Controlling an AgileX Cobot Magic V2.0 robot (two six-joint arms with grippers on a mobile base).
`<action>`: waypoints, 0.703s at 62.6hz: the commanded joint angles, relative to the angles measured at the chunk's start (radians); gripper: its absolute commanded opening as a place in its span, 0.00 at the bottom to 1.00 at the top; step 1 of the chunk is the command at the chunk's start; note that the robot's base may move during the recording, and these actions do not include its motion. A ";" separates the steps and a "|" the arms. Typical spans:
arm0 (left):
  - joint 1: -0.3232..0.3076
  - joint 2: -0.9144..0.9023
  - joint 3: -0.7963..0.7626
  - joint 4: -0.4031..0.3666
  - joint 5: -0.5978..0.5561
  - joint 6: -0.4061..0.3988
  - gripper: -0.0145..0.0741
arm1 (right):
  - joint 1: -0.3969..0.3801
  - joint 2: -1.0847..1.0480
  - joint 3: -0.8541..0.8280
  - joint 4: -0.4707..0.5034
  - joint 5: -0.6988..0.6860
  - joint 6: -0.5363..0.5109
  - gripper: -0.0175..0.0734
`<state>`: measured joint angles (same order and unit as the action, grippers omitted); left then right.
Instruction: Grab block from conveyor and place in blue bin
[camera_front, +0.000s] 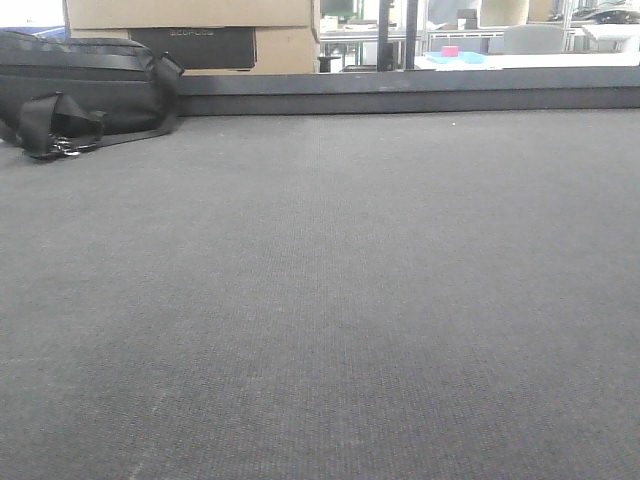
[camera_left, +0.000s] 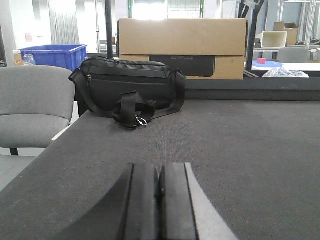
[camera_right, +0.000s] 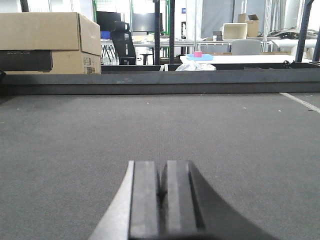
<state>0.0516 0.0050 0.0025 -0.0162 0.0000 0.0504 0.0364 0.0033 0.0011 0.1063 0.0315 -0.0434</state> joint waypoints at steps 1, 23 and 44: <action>-0.004 -0.005 -0.002 -0.005 -0.017 -0.002 0.04 | -0.003 -0.003 -0.001 0.002 -0.025 -0.001 0.01; -0.004 -0.005 -0.002 -0.005 -0.017 -0.002 0.04 | -0.003 -0.003 -0.001 0.002 -0.025 -0.001 0.01; -0.004 -0.005 -0.002 -0.005 -0.024 -0.002 0.04 | -0.003 -0.003 -0.001 0.002 -0.025 -0.001 0.01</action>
<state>0.0516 0.0050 0.0025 -0.0162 -0.0053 0.0504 0.0364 0.0033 0.0011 0.1063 0.0315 -0.0434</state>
